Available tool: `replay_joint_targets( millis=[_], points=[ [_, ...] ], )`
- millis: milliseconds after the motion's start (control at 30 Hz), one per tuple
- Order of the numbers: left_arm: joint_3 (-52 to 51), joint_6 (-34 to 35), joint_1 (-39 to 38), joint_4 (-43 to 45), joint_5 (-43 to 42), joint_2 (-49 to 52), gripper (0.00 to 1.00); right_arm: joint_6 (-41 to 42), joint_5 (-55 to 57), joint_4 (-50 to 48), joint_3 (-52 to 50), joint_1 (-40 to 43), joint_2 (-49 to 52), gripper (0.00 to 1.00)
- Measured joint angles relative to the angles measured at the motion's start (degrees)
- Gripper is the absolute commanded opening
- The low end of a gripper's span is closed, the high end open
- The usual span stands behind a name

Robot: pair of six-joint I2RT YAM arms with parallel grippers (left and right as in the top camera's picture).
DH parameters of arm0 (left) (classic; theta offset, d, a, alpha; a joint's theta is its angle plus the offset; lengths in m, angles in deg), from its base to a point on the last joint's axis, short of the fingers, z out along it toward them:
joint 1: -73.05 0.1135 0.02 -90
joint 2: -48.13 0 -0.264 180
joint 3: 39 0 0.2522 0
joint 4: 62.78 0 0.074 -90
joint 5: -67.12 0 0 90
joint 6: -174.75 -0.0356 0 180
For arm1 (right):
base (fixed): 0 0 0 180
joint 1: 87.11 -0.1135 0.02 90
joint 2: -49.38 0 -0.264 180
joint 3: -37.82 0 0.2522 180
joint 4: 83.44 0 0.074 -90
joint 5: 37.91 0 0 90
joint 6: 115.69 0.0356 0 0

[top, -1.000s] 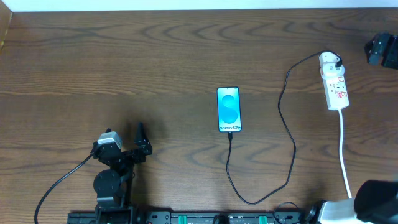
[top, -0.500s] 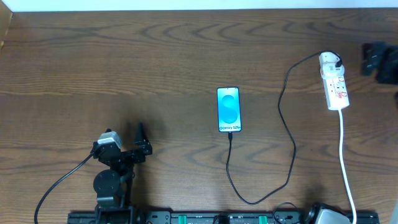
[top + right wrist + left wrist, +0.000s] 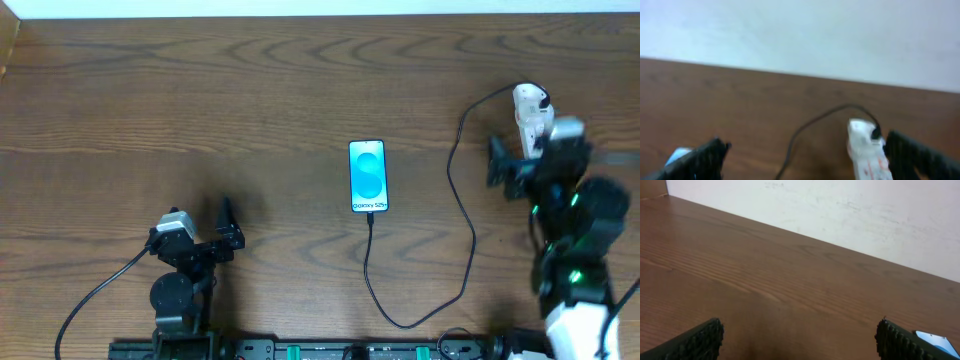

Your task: Plug charger to phone and switch on socket

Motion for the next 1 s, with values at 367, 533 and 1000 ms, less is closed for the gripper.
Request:
replay_joint_targets(
  millis=[367, 533, 1000],
  points=[
    [0.0, 0.0, 0.0, 0.0, 0.0, 0.0, 0.97, 0.0, 0.1, -12.9, -23.9, -0.2, -14.3, 0.99],
    [0.0, 0.0, 0.0, 0.0, 0.0, 0.0, 0.97, 0.0, 1.6, -6.9, -25.2, -0.2, -18.7, 0.99],
    [0.0, 0.0, 0.0, 0.0, 0.0, 0.0, 0.97, 0.1, 4.6, 12.8, -25.2, -0.2, -45.5, 0.99]
  ],
)
